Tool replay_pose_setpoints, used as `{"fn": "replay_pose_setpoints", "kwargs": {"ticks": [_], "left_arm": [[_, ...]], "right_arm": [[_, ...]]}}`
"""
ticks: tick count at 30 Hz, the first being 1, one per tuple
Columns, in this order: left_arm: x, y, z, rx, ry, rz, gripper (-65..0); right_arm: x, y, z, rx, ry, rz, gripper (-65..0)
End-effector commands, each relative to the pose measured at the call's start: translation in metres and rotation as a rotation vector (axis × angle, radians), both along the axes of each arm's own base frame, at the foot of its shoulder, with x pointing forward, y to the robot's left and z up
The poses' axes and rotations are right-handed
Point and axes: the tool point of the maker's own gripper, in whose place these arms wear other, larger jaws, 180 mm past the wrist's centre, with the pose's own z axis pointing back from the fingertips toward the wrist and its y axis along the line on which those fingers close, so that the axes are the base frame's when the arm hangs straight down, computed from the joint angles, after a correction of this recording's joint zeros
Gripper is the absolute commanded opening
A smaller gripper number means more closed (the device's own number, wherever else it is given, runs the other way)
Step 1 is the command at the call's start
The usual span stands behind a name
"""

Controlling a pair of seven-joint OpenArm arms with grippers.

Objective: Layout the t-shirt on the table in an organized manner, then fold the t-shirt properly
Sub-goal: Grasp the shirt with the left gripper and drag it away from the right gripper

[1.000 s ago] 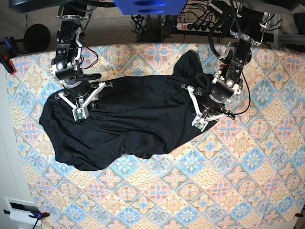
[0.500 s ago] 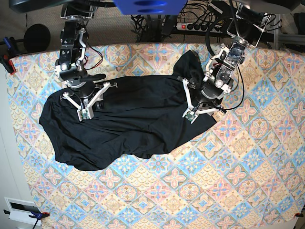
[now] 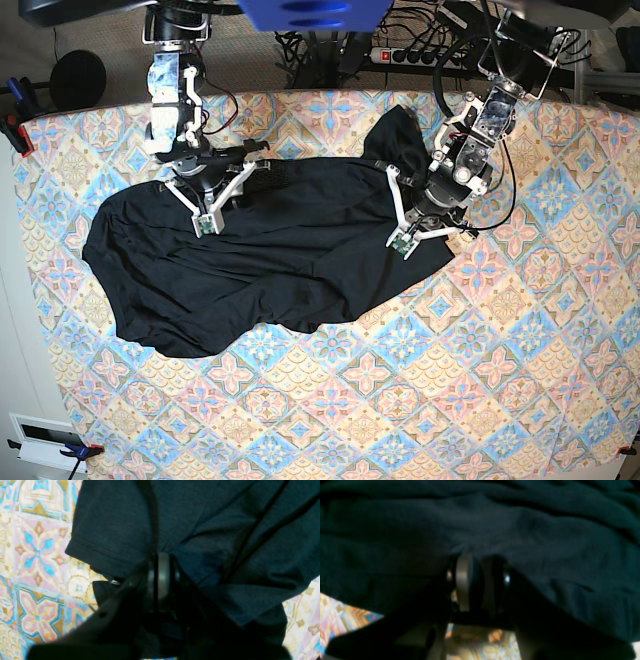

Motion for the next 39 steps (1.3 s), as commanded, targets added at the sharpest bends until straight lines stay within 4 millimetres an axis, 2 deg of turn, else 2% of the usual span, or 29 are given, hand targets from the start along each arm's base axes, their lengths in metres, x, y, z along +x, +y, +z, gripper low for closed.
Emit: {"fn": "replay_pose_setpoints", "kwargs": {"ticks": [1,7,12,16,18,20,26,33,39], "left_arm": [[0.010,0.001,0.011,-0.006,-0.044,0.002,-63.4],[0.010,0.000,0.011,-0.009,-0.044,0.003,-50.6],[0.008,-0.002,0.008,-0.006,-0.035,-0.006,-35.9],[0.008,-0.001,0.008,-0.004,-0.035,-0.006,-28.6],[0.008,0.000,0.009,-0.001,-0.036,-0.006,-29.9],[0.008,0.008,0.008,0.022,-0.029,-0.003,-34.5],[0.016,0.019,0.015,0.051,-0.047,0.014,-64.8],[0.032,0.038,0.028,0.172,-0.134,0.026,-65.0],[0.056,0.078,0.055,0.204,-0.251,0.141,-65.0]], "right_arm": [[0.004,0.001,0.006,0.008,-0.021,0.004,-50.4],[0.004,0.001,0.006,0.007,-0.020,0.004,-50.4],[0.004,0.001,0.006,0.007,-0.020,0.004,-50.4],[0.004,0.001,0.006,0.007,-0.018,0.004,-50.4],[0.004,0.001,0.005,0.007,-0.017,0.004,-50.4],[0.004,0.001,0.005,0.007,-0.015,0.004,-50.4],[0.003,0.001,0.004,0.006,-0.012,0.004,-50.4],[0.003,0.001,0.004,0.006,-0.012,0.004,-50.4],[0.004,0.001,0.005,0.007,-0.015,0.004,-50.4]]}}
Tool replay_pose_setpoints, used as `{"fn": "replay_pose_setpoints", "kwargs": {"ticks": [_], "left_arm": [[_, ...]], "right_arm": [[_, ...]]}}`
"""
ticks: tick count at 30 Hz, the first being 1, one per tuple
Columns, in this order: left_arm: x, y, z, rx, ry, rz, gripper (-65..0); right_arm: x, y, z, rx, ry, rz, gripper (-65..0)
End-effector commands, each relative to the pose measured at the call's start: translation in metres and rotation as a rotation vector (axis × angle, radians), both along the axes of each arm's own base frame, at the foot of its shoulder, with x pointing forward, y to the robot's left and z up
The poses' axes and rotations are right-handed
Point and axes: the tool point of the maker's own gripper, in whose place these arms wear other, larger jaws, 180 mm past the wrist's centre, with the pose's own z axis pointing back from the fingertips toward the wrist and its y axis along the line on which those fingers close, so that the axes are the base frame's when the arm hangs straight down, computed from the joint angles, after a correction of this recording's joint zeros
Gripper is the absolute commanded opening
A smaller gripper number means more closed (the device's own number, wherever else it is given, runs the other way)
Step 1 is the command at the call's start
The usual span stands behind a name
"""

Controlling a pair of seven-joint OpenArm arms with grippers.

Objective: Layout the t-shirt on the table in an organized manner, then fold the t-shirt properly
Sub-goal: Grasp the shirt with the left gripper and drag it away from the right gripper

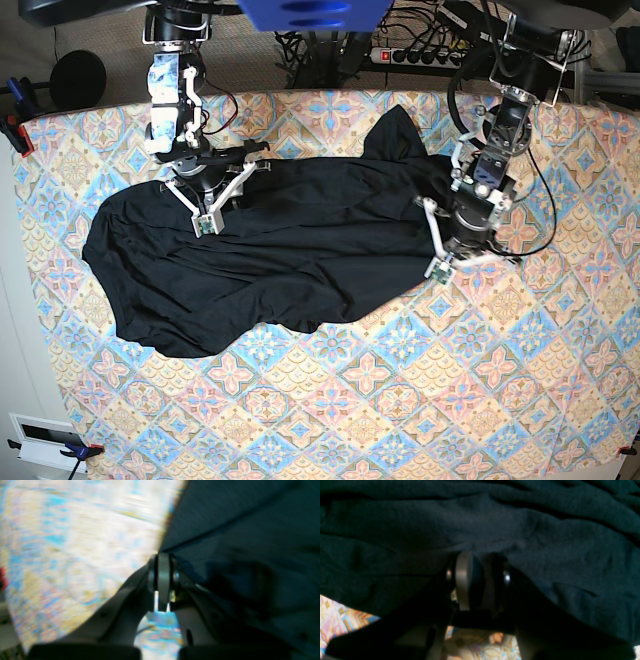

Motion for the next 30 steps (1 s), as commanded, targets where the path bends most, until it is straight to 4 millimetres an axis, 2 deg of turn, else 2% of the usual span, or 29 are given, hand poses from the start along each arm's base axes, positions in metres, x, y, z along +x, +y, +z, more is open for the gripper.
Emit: {"fn": "replay_pose_setpoints", "kwargs": {"ticks": [1,7,11,15,19,21,25,27,30], "left_arm": [[0.014,0.013,0.020,0.014,-0.076,0.026,-65.0],[0.036,0.068,0.040,0.098,-0.176,0.142,-65.0],[0.051,0.102,0.035,0.148,-0.189,0.202,-65.0],[0.072,0.118,0.036,0.147,-0.200,0.233,-65.0],[0.095,0.114,0.044,0.115,-0.217,0.251,-65.0],[0.107,0.104,0.047,0.092,-0.223,0.247,-65.0],[0.124,0.089,0.048,0.100,-0.209,0.210,-65.0],[0.130,0.076,0.044,0.089,-0.199,0.191,-65.0],[0.145,0.074,0.052,0.078,-0.217,0.191,-62.4]], "right_arm": [[0.004,0.000,0.005,-0.002,-0.015,0.005,-50.4],[0.005,0.000,0.007,-0.004,-0.022,0.006,-50.4],[0.002,0.000,0.006,-0.004,-0.018,0.006,-50.4],[0.006,0.000,0.015,-0.005,-0.045,0.009,-50.4],[-0.001,0.001,0.020,-0.009,-0.053,0.012,-50.4],[-0.001,0.001,0.027,-0.010,-0.070,0.014,-50.4],[-0.012,0.001,0.030,-0.016,-0.072,0.017,-50.4],[-0.021,0.001,0.031,-0.020,-0.068,0.020,-50.4],[-0.033,0.001,0.034,-0.022,-0.065,0.023,-50.4]]}}
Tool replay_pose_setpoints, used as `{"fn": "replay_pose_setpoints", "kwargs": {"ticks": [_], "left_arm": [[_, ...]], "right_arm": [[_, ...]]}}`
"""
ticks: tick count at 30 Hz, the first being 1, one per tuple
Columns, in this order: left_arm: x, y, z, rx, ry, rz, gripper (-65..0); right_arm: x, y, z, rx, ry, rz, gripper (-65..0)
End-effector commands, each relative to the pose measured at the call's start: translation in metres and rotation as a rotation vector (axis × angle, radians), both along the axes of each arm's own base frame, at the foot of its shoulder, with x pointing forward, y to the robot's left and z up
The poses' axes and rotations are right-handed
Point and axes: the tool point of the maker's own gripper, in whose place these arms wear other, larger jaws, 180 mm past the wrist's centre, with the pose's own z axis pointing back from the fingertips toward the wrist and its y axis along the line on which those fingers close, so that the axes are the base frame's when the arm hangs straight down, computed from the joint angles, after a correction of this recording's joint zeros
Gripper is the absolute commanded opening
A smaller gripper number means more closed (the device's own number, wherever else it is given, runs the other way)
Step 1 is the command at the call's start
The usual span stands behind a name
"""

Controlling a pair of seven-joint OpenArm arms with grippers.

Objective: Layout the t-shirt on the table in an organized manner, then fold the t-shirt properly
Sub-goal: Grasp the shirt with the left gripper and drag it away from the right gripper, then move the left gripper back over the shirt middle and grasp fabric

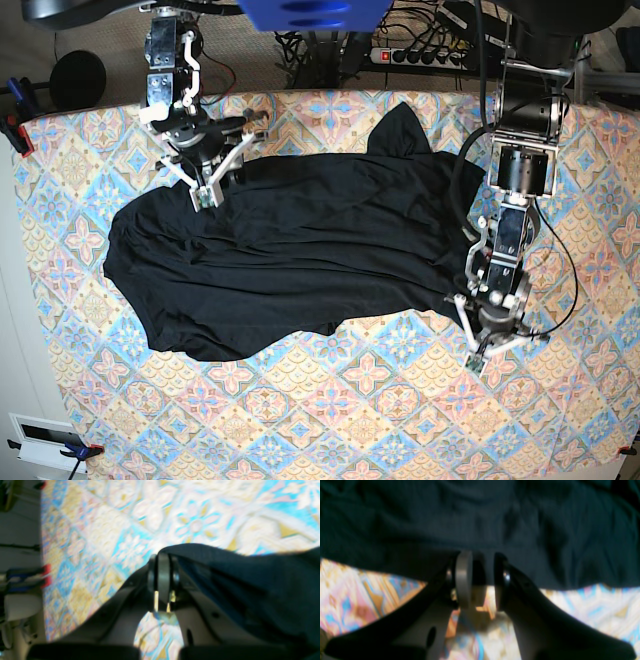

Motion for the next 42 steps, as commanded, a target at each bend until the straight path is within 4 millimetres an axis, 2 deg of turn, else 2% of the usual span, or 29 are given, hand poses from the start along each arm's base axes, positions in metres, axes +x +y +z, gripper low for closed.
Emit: {"fn": "replay_pose_setpoints", "kwargs": {"ticks": [1,4,6,9,12,16,21,28,30,33,37,40,42], "left_arm": [[0.019,0.010,0.031,0.020,-0.087,0.011,-60.8],[0.018,0.011,0.027,0.016,-0.083,0.021,-52.6],[0.017,0.003,0.023,-0.005,-0.090,0.035,-45.7],[0.005,-0.002,0.008,-0.014,-0.067,0.027,-35.7],[-0.011,-0.010,-0.002,-0.018,-0.063,0.004,-27.1],[-0.031,-0.024,-0.004,-0.026,-0.074,-0.031,-21.0],[-0.058,-0.045,0.003,-0.044,-0.119,-0.087,-22.1],[-0.097,-0.084,0.007,-0.116,-0.112,-0.115,-29.7],[-0.104,-0.095,0.007,-0.146,-0.114,-0.121,-32.3],[-0.119,-0.114,0.000,-0.210,-0.089,-0.147,-35.1],[-0.145,-0.145,-0.016,-0.333,0.049,-0.213,-37.1],[-0.166,-0.168,-0.028,-0.444,0.190,-0.285,-37.2],[-0.171,-0.175,-0.029,-0.500,0.228,-0.300,-37.2]], "right_arm": [[0.005,0.002,0.014,0.014,-0.051,0.002,-50.4],[-0.007,0.003,0.015,0.014,-0.042,0.005,-50.4],[-0.013,0.003,0.015,0.013,-0.036,0.006,-50.1],[-0.018,0.005,0.015,0.014,-0.030,0.009,-50.0],[-0.022,0.030,0.015,0.046,-0.024,0.072,-50.0],[-0.028,0.058,0.016,0.079,-0.020,0.143,-49.9],[-0.033,0.083,0.019,0.110,-0.022,0.208,-49.9],[-0.028,0.105,0.028,0.133,-0.052,0.269,-49.6],[-0.026,0.105,0.029,0.131,-0.058,0.270,-47.2],[-0.011,0.104,0.037,0.124,-0.096,0.271,-41.8],[0.012,0.098,0.050,0.107,-0.153,0.263,-36.6],[0.033,0.068,0.056,0.051,-0.192,0.216,-36.1],[0.042,0.049,0.058,0.020,-0.205,0.178,-36.1]]}}
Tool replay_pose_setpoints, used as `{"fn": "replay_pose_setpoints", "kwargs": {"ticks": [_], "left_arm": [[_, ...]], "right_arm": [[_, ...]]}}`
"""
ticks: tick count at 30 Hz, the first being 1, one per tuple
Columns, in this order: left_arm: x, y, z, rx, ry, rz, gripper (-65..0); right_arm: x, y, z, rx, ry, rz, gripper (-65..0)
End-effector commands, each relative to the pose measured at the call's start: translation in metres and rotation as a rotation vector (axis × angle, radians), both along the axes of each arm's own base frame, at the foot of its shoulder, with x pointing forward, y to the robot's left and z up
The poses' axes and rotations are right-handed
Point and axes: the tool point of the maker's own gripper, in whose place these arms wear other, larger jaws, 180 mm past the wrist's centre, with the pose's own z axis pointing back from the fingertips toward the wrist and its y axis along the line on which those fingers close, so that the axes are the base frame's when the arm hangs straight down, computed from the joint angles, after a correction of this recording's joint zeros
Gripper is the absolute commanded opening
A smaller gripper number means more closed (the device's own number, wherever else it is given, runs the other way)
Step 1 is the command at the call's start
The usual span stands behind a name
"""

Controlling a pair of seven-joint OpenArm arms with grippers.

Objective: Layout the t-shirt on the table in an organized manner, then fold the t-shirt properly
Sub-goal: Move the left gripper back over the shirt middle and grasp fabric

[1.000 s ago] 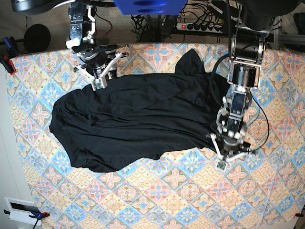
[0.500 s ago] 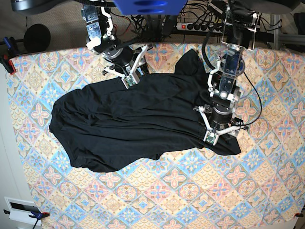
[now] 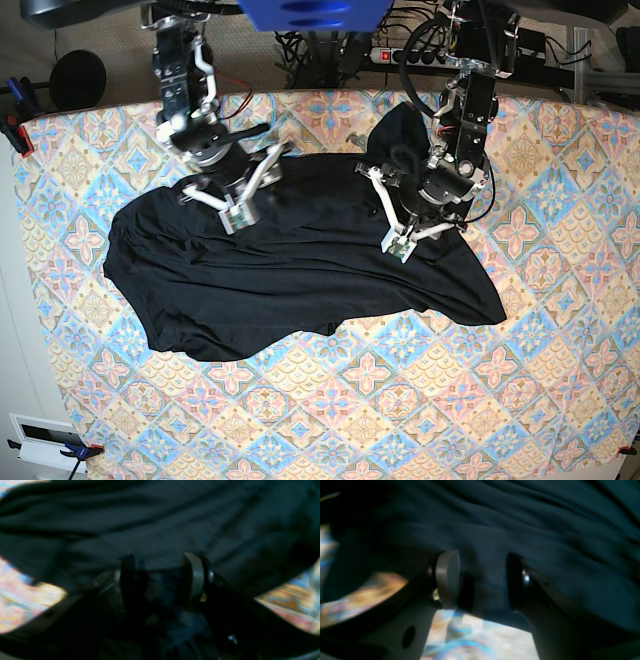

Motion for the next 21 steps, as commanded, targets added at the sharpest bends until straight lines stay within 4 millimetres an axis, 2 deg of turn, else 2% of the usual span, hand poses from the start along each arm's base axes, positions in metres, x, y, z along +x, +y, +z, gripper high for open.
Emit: {"fn": "replay_pose_setpoints", "kwargs": {"ticks": [1,4,7,9,13,15,17,19,20,21], "left_arm": [[0.008,0.000,0.012,-0.022,-0.034,-0.009,-37.1],[0.009,0.004,0.013,-0.031,-0.031,-0.016,-37.2],[0.017,0.018,0.016,0.027,-0.055,-0.011,-37.2],[0.019,0.028,0.016,0.075,-0.064,-0.006,-37.2],[0.021,0.052,0.013,0.196,-0.081,0.010,-38.4],[0.018,0.062,0.010,0.248,-0.079,0.014,-43.6],[0.020,0.067,0.010,0.272,-0.106,0.013,-52.8],[0.019,0.073,-0.003,0.290,-0.091,0.015,-62.1],[0.017,0.077,-0.013,0.303,-0.068,0.019,-65.0],[0.015,0.080,-0.023,0.307,-0.046,0.021,-65.0]], "right_arm": [[0.010,-0.006,0.012,0.014,-0.051,-0.014,-36.1],[0.017,-0.031,0.009,-0.011,-0.048,-0.076,-36.1],[0.024,-0.057,0.001,-0.028,-0.032,-0.146,-36.1],[0.026,-0.065,-0.003,-0.032,-0.020,-0.168,-36.1],[0.026,-0.067,-0.005,-0.032,-0.020,-0.171,-36.1],[0.026,-0.066,-0.005,-0.031,-0.020,-0.170,-36.1],[0.026,-0.065,-0.005,-0.031,-0.020,-0.167,-36.1],[0.026,-0.065,-0.005,-0.031,-0.020,-0.165,-36.1],[0.026,-0.065,-0.005,-0.031,-0.020,-0.165,-36.1],[0.026,-0.065,-0.005,-0.031,-0.020,-0.165,-36.1]]}}
